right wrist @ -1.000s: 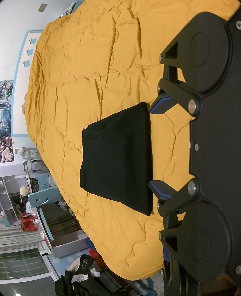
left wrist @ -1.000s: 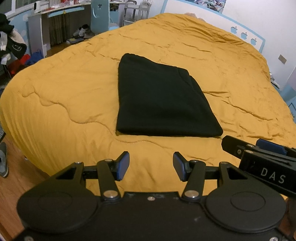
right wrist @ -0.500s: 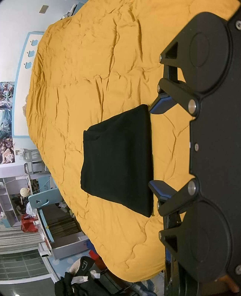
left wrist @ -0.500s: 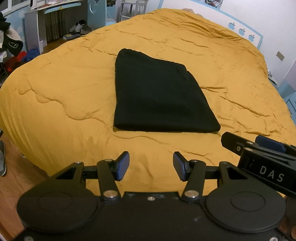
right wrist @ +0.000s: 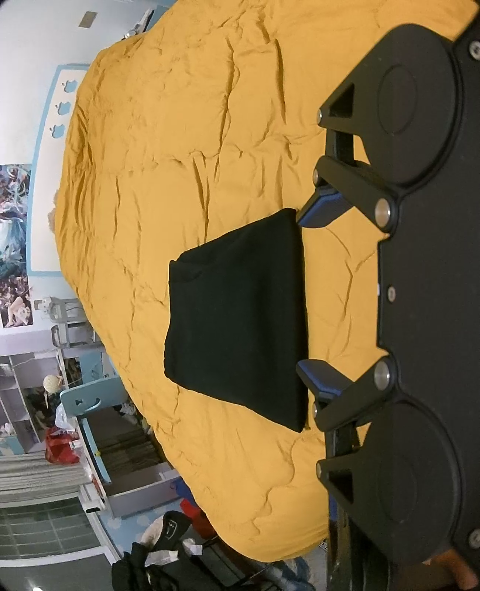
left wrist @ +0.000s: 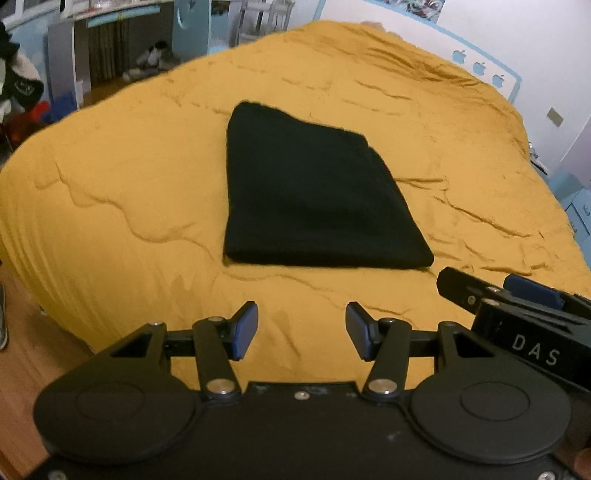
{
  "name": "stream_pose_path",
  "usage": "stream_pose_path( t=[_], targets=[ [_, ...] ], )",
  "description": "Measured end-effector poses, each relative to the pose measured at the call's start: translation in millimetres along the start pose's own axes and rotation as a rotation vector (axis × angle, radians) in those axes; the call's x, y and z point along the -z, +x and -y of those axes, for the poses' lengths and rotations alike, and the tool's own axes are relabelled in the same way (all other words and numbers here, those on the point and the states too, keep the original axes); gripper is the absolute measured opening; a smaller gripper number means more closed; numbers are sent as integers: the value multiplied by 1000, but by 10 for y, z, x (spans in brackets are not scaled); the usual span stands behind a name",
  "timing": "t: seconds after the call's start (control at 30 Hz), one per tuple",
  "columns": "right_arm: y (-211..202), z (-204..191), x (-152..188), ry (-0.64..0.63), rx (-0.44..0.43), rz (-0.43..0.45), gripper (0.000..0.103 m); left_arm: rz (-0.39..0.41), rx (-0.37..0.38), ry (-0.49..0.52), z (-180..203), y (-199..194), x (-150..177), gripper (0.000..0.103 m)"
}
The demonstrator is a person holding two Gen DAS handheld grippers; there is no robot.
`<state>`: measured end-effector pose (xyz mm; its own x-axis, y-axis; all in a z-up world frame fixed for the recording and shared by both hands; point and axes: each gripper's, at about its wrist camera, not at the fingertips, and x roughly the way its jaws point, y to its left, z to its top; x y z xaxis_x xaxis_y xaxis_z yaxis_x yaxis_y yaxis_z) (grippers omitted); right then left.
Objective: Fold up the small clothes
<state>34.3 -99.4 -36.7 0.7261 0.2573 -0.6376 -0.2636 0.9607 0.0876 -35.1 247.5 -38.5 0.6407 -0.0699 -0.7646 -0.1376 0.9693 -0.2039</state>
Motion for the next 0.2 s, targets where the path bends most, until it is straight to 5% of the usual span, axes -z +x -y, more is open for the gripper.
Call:
stream_pose_path(
  t=[0.2],
  targets=[
    [-12,2,4,20,-2,1,80,53,1,35,24,-66,-2,56]
  ],
)
